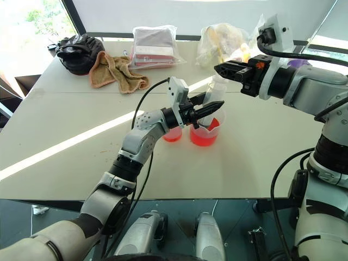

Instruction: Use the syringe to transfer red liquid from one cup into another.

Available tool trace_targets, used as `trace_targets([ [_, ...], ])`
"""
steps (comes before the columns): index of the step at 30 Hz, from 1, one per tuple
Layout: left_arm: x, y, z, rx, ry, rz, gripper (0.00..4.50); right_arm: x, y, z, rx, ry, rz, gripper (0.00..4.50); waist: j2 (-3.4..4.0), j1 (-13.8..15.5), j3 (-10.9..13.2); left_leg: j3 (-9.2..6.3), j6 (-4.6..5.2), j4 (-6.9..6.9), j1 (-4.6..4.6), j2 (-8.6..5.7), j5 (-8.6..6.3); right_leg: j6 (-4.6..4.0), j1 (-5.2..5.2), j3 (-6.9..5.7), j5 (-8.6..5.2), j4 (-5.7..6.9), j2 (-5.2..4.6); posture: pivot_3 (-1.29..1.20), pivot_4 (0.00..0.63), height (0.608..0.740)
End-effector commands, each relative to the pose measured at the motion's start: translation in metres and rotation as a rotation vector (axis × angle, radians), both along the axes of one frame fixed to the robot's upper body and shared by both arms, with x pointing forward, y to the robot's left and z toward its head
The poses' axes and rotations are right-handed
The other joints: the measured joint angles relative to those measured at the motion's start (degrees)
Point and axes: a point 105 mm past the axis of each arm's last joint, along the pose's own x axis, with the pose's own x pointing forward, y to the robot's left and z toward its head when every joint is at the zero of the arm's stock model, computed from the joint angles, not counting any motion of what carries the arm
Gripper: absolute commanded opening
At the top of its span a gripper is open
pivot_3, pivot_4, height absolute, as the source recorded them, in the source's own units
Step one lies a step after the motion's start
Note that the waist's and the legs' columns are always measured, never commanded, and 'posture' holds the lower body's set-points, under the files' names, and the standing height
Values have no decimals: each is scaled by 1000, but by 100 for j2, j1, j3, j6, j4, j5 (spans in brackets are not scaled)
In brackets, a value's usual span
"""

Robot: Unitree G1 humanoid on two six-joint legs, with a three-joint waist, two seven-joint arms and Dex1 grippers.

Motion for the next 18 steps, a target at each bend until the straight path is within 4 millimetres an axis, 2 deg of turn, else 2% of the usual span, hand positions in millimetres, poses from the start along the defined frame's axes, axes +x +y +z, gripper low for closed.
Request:
trace_targets([
  [1, -1, -3, -8, 40, 6, -5, 1476, -9, -8, 40, 35, -174, -28, 55, 0, 0, 0, 0, 0, 0, 0, 0, 0, 0, 0, 0, 0, 0, 0, 0, 150, 740],
  [9, 0, -2, -5, 32, 1, 4, 1476, -9, -7, 38, 35, -179, -21, 55, 0, 0, 0, 0, 1, 0, -1, 0, 0, 0, 0, 0, 0, -2, 0, 0, 150, 740],
  [13, 5, 0, 6, -10, -15, 36, 1476, -9, -4, 34, 30, -172, -10, 55, 0, 2, 0, 0, 1, 0, -1, 0, 0, 0, 0, 0, 0, -3, -1, 0, 150, 740],
  [18, 11, 3, 19, -47, -41, 66, 1476, -10, -2, 32, 31, -167, 3, 2105, 0, 0, 0, 0, 2, -1, -1, 0, -1, 0, 1, -1, 0, -6, 1, 0, 150, 740],
])
